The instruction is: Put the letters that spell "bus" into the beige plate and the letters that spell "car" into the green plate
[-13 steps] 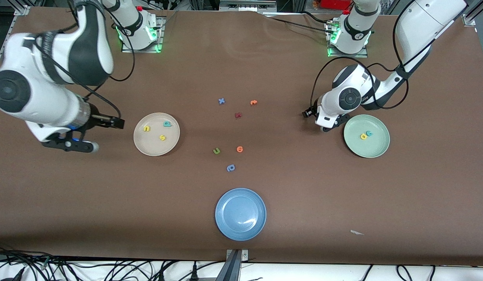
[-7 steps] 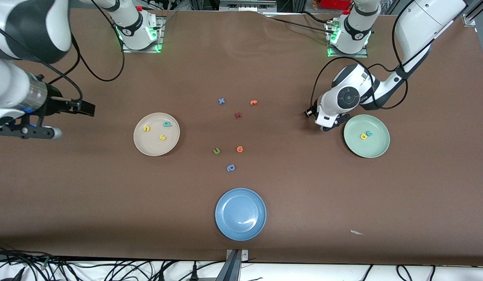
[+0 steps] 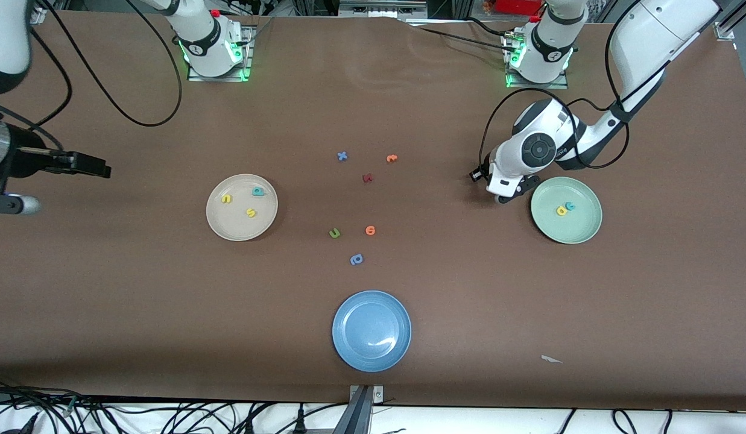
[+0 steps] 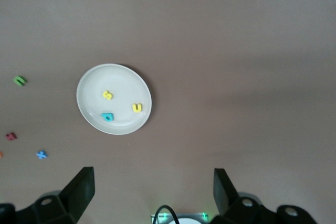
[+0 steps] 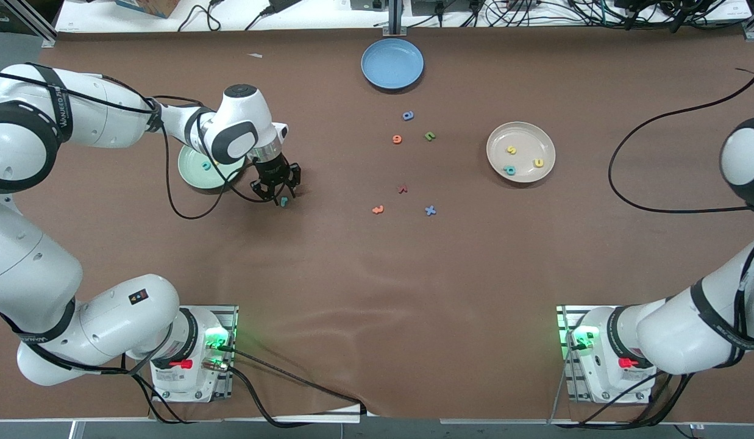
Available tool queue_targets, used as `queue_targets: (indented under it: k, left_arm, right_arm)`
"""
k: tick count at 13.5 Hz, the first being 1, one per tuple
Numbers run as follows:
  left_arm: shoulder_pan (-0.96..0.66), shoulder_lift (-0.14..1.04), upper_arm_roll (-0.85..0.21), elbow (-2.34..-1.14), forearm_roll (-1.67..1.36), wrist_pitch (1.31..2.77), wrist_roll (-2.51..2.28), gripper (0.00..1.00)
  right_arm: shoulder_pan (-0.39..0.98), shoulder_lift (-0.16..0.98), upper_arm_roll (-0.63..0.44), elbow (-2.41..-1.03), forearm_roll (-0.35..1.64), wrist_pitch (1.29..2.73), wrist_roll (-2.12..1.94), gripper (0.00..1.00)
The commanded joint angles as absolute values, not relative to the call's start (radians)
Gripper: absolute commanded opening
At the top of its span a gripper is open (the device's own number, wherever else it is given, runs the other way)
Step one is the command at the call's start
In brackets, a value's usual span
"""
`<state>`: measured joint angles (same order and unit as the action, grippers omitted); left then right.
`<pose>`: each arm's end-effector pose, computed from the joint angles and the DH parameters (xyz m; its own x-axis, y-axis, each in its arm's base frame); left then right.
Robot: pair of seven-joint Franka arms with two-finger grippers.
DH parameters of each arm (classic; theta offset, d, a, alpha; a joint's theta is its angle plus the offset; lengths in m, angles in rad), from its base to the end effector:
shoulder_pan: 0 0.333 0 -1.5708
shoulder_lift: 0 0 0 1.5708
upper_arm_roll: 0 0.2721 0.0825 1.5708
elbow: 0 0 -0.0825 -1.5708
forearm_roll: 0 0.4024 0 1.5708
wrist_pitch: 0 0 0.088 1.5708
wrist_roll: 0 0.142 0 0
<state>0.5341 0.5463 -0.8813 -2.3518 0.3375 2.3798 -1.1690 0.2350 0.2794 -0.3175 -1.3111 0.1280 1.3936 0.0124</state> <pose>0.4095 -0.2153 0.0792 0.7968 0.5112 -0.3223 0.5054 -0.8561 -0.1082 0.6155 -0.0096 0.4970 0.9802 -0.0753 -0.1829 -0.0838 -0.9957 -0.0395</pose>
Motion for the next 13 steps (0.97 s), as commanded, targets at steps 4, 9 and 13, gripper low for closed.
queue_targets:
  k: [4, 9, 13]
  left_arm:
    - [0.529, 0.548, -0.876, -2.356, 0.370, 2.398, -1.197, 0.34]
    - [0.531, 0.546, -0.876, -2.353, 0.370, 2.396, -1.197, 0.23]
    - [0.531, 0.545, -0.876, -2.349, 0.370, 2.390, -1.195, 0.20]
  right_arm:
    - [0.086, 0.068, -0.077, -1.512, -0.100, 1.482, 0.018, 1.00]
    - [-0.011, -0.049, -0.074, -1.720, 0.049, 1.586, -0.002, 1.00]
    - [-0.002, -0.052, -0.072, -1.707, 0.000, 1.588, 0.002, 1.00]
